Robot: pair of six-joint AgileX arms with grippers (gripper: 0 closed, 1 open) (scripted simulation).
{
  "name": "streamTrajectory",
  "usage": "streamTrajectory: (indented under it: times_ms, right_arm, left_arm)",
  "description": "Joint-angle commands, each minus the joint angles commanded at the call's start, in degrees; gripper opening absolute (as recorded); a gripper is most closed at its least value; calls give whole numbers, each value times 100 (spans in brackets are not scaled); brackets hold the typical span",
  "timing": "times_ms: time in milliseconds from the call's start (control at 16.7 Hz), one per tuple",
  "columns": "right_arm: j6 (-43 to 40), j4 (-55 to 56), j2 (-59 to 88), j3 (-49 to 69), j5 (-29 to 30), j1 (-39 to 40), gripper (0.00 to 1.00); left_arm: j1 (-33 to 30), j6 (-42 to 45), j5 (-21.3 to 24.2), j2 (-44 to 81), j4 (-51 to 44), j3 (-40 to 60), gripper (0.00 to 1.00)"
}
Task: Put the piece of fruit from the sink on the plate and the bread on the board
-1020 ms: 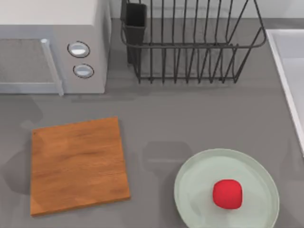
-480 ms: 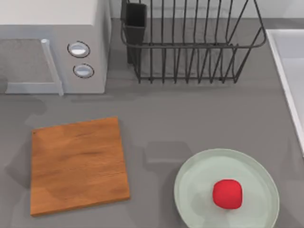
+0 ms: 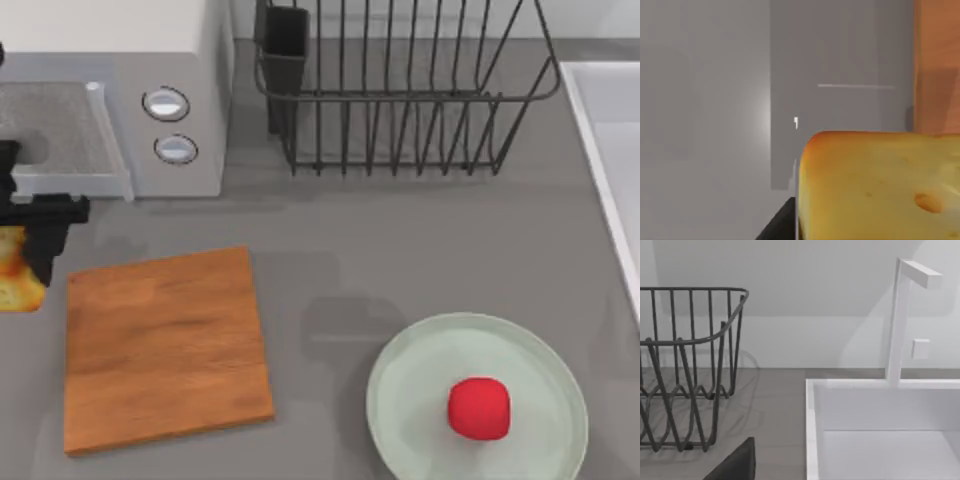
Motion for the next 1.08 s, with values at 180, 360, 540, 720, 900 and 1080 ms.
streamTrajectory:
  times_ms: [180, 360, 540, 720, 900, 1080]
  right_arm:
    - [0, 0, 0, 0, 0, 0, 100]
    - [0, 0, 0, 0, 0, 0, 100]
    - [0, 0, 0, 0, 0, 0, 100]
    - [0, 0, 0, 0, 0, 0, 100]
    - [0, 0, 0, 0, 0, 0, 100]
    - [0, 0, 0, 0, 0, 0, 100]
  left_arm:
    - [-410, -2230, 47, 78, -2, -26, 0]
    - [-823, -4486, 99, 140, 28, -97, 0]
    - [-1197, -6644, 137, 179, 125, -200, 0]
    - [-1526, -8478, 150, 139, 306, -321, 0]
    - [-1785, -9830, 142, 37, 517, -424, 0]
    - [-1953, -10631, 124, -83, 670, -464, 0]
